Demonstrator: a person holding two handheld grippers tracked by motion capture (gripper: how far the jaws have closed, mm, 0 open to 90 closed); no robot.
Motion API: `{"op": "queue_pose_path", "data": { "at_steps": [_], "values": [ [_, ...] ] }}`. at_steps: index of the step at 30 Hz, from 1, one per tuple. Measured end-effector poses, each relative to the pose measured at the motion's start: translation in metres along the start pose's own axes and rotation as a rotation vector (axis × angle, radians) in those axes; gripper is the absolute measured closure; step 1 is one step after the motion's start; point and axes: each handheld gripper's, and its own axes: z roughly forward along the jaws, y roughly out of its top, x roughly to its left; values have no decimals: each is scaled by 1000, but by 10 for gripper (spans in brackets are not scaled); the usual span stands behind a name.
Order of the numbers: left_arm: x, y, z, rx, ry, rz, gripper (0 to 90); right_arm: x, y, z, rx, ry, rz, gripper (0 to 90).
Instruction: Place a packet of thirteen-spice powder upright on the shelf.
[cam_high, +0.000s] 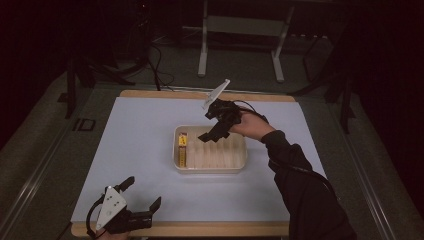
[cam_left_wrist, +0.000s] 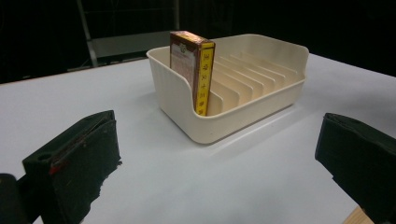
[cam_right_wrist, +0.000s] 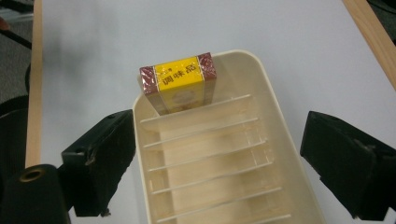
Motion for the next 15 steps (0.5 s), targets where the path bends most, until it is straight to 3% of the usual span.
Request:
{"op": "queue_pose_path", "data": {
  "at_steps": [10, 15],
  "values": [
    [0, 0, 1, 2, -3, -4, 0, 0, -14, -9, -12, -53, 49, 103],
    [-1, 0, 1, -1, -5, -3, 0, -1, -26, -17, -66, -72, 105, 104]
  ]
}}
